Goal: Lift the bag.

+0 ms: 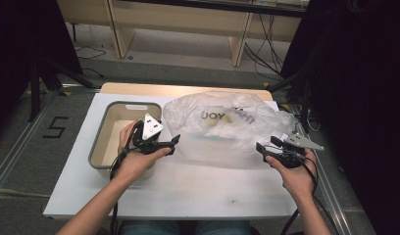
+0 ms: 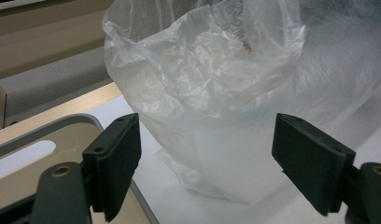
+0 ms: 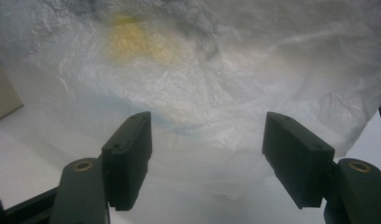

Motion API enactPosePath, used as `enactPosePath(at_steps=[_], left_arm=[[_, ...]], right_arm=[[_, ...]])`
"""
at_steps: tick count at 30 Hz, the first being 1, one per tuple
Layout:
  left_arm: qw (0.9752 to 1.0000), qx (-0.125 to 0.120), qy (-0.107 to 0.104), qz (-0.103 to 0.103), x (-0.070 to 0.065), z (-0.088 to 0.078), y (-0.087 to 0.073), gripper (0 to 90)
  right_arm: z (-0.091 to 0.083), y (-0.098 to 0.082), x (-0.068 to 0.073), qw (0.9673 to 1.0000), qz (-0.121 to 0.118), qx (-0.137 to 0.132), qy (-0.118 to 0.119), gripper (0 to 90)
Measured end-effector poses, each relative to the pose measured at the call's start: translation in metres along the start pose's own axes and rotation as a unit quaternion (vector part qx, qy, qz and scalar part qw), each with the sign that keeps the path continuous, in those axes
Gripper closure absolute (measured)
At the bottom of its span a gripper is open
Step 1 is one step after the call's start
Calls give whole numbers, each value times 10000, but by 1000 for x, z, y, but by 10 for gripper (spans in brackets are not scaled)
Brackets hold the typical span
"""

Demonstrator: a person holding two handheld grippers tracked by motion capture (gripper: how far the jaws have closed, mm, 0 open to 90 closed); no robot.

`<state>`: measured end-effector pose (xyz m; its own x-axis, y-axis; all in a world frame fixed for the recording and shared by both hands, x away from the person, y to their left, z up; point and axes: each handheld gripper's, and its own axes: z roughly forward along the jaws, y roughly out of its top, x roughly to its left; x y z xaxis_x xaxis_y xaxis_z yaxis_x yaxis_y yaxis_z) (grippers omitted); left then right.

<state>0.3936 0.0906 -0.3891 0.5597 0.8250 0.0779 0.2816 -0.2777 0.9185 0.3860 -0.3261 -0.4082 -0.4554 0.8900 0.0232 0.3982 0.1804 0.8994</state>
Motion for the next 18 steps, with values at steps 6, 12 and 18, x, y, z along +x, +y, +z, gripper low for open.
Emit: enactPosePath(at_steps=[6,12,18], left_arm=[[10000,38,-65,48,-4,-1,-3,237],[9999,3,-80,76,-7,-4,-3,238],[9998,46,-154,143,-10,-8,-6,237]], right_arm=[[-8,-6,1,10000,-30,47,32,342],[-14,-10,3,9998,-107,120,82,342],[-17,-16,3,9997,-110,190,134,344]])
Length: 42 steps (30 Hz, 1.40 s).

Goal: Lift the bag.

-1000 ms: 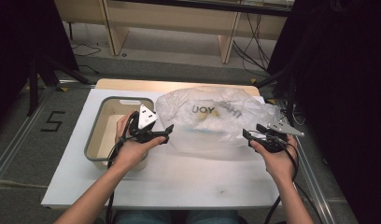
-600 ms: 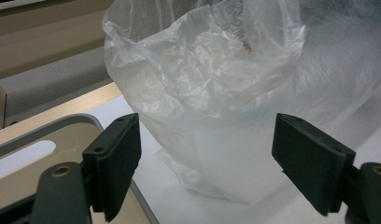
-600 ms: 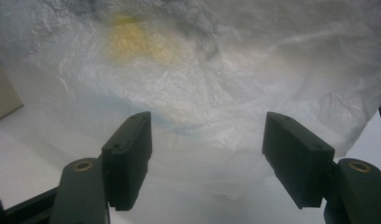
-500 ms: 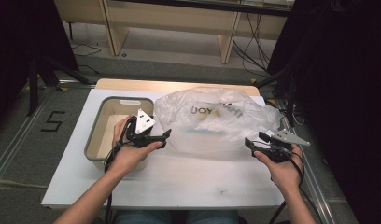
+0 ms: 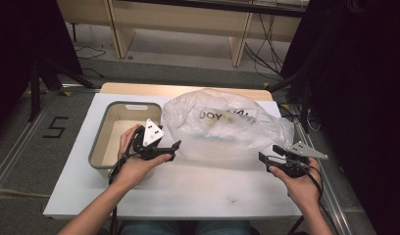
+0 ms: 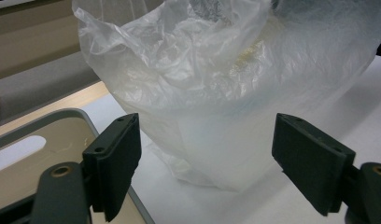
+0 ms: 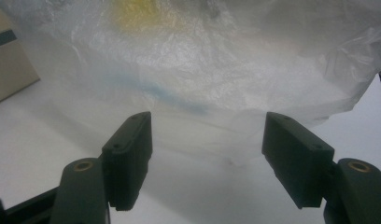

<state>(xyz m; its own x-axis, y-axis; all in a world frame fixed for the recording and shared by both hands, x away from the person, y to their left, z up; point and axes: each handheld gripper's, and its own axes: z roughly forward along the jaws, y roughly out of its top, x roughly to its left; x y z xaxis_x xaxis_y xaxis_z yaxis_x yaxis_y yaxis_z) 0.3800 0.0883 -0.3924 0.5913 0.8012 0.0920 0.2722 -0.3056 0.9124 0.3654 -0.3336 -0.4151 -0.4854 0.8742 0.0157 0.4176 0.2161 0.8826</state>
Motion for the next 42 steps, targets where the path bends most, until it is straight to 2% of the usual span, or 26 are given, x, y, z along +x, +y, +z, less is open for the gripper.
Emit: enactPosePath(at_steps=[16,26,42], left_arm=[[9998,7,-180,55,-8,-11,-8,238],[9991,-8,-367,225,-12,-18,-12,239],[9985,72,-478,271,-10,-23,-23,242]], right_arm=[[-8,-7,5,9996,-127,60,233,347],[-15,-16,8,9993,-172,34,342,346],[-17,-23,8,9990,-172,83,400,347]])
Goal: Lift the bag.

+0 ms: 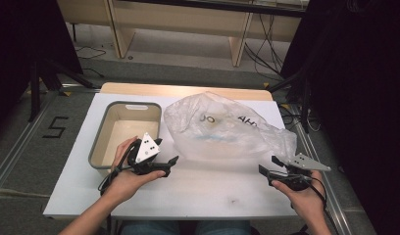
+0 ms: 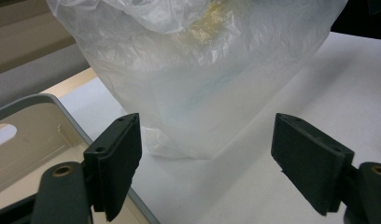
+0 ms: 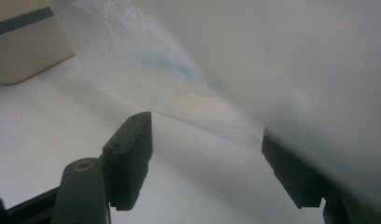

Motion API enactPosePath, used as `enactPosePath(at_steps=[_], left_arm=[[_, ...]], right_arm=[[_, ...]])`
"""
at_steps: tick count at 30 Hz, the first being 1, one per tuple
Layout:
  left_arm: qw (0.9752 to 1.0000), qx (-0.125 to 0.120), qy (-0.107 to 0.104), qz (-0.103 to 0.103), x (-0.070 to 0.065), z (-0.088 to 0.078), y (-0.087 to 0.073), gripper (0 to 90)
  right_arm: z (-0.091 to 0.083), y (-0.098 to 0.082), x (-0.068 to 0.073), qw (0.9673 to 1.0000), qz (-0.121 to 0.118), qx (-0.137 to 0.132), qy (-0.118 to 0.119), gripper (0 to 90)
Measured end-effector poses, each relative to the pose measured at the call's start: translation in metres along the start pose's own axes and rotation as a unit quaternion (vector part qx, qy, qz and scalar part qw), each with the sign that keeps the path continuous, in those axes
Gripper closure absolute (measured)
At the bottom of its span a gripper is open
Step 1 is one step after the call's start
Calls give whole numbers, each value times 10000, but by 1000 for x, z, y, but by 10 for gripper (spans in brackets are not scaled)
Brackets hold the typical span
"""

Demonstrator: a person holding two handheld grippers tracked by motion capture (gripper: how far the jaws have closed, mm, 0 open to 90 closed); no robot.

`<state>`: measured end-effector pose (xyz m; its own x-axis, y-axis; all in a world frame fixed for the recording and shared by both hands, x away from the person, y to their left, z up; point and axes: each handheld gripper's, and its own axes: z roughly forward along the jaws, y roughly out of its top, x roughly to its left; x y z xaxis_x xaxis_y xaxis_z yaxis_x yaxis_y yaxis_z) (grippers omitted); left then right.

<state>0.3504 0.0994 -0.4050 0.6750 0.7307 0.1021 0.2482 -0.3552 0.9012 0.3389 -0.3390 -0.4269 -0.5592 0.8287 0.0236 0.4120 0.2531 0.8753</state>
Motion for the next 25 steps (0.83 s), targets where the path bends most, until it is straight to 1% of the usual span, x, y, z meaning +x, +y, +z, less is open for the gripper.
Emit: enactPosePath(at_steps=[5,10,12,17,25], left_arm=[[10000,29,4,18,1,-3,-5,241],[10000,75,13,-35,2,-6,-13,241],[9999,81,-17,-72,2,-7,-14,241],[9999,74,-8,-78,2,-7,-14,240],[10000,48,-18,-83,1,-6,-14,240]], right_arm=[[0,-2,0,10000,12,6,11,346],[-2,-3,0,10000,29,-7,4,346],[-2,-3,1,10000,30,-11,3,346],[-2,-3,2,10000,33,-15,12,346],[-4,-2,0,10000,51,-67,-45,345]])
